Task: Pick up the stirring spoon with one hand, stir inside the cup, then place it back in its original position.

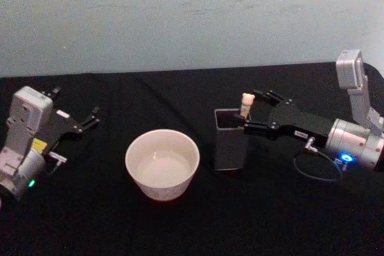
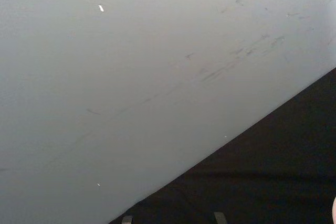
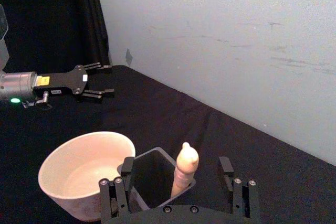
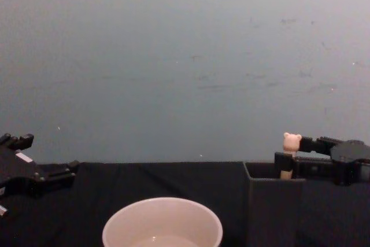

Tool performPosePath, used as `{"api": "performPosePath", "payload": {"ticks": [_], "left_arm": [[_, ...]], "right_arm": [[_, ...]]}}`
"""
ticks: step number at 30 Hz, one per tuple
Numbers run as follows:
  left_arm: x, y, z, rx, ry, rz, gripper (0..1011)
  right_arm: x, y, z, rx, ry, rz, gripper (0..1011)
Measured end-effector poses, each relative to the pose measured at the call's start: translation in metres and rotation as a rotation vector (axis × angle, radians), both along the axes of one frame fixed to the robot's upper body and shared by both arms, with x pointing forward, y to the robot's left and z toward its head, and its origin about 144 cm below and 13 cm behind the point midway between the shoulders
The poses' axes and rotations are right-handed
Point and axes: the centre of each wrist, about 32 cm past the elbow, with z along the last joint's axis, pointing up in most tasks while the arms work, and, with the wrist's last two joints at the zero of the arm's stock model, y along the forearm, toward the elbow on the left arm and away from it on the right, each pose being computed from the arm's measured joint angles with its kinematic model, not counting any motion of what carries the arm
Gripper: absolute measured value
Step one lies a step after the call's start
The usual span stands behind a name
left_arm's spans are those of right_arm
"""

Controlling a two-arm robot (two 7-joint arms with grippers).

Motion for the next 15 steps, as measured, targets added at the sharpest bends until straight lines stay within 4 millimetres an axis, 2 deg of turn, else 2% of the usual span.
{"api": "performPosePath", "payload": {"ticks": [15], "left_arm": [[0.0, 0.0, 0.0, 0.0, 0.0, 0.0, 1001]], "right_arm": [[0.0105, 0.006, -0.0023, 0.006, 0.005, 0.0, 1003]]}}
